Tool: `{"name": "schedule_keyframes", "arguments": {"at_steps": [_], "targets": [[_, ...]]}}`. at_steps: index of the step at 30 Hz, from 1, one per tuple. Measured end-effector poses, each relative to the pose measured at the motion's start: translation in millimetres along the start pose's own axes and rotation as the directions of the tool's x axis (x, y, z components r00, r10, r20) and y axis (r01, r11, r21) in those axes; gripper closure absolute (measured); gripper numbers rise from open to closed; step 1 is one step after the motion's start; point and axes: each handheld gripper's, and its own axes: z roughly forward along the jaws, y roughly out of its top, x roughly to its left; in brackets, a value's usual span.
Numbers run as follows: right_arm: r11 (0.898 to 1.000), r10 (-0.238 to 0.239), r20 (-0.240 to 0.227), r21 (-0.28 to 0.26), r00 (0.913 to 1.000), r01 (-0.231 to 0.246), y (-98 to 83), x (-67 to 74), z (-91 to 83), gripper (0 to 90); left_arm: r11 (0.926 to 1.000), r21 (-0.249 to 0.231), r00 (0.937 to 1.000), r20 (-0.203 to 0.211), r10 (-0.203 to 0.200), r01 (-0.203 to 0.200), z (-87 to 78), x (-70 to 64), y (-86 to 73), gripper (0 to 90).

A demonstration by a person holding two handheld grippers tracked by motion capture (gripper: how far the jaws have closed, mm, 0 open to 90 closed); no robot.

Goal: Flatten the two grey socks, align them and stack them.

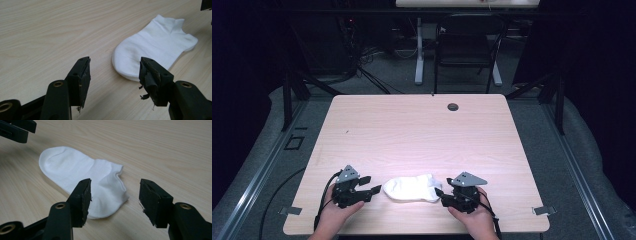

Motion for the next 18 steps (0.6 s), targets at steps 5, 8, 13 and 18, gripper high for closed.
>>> {"name": "schedule_keyframes", "arguments": {"at_steps": [5,8,13,18], "targets": [[1.000,0.003,0.025,0.001,0.9997,-0.003,-4.3,-5.8,1.7,43.2,1.0000,-0.004,1.0000,0.001,-0.008,0.008,1.8,4.9,-1.9,42.5],[1.000,-0.003,0.044,0.007,0.9990,0.003,-8.1,-8.8,3.3,43.4,0.9996,-0.009,0.9997,-0.006,-0.025,0.025,3.3,8.2,-4.1,42.5],[1.000,0.028,0.060,-0.015,0.9978,-0.027,-12.2,-13.1,6.2,43.7,0.9984,-0.016,0.9984,-0.013,-0.055,0.055,4.9,15.2,-7.1,42.5],[0.999,0.039,0.060,-0.003,0.9974,-0.039,-14.1,-15.9,9.0,43.7,0.9975,-0.008,0.9975,-0.006,-0.071,0.071,8.3,17.7,-8.1,42.4]]}}
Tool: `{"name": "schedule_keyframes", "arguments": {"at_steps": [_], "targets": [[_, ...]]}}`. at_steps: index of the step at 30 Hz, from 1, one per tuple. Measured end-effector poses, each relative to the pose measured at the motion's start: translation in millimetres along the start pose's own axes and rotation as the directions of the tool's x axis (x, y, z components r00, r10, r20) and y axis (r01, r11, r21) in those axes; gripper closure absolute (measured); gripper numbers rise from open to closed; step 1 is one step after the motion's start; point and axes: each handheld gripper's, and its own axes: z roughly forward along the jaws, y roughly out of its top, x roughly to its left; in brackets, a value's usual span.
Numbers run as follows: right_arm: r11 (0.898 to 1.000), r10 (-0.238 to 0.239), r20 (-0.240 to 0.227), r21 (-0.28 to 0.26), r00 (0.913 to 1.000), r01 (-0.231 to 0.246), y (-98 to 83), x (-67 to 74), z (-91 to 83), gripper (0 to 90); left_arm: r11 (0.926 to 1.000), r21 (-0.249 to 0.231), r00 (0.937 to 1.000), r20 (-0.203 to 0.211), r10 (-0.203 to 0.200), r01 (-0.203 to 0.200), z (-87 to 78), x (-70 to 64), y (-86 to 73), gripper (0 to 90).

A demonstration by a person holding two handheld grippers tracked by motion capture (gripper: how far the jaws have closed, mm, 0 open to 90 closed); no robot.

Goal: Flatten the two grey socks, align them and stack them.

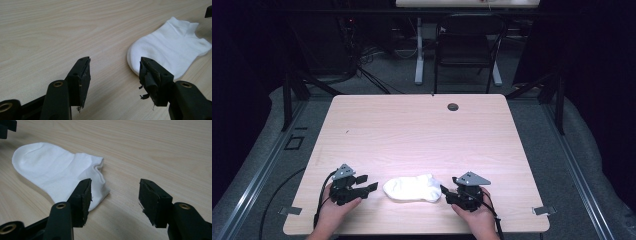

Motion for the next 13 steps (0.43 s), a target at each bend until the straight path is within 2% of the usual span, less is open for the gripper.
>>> {"name": "schedule_keyframes", "arguments": {"at_steps": [10,13], "targets": [[1.000,0.004,-0.017,-0.004,0.9999,-0.004,0.6,-1.8,1.4,43.6,0.9989,0.029,0.9993,-0.008,0.037,-0.037,8.9,-4.6,0.0,42.2],[1.000,0.008,-0.015,-0.003,0.9999,-0.008,0.6,-3.5,-0.1,43.6,0.9992,0.026,0.9995,0.000,0.031,-0.031,9.2,-5.7,0.4,42.2]]}}
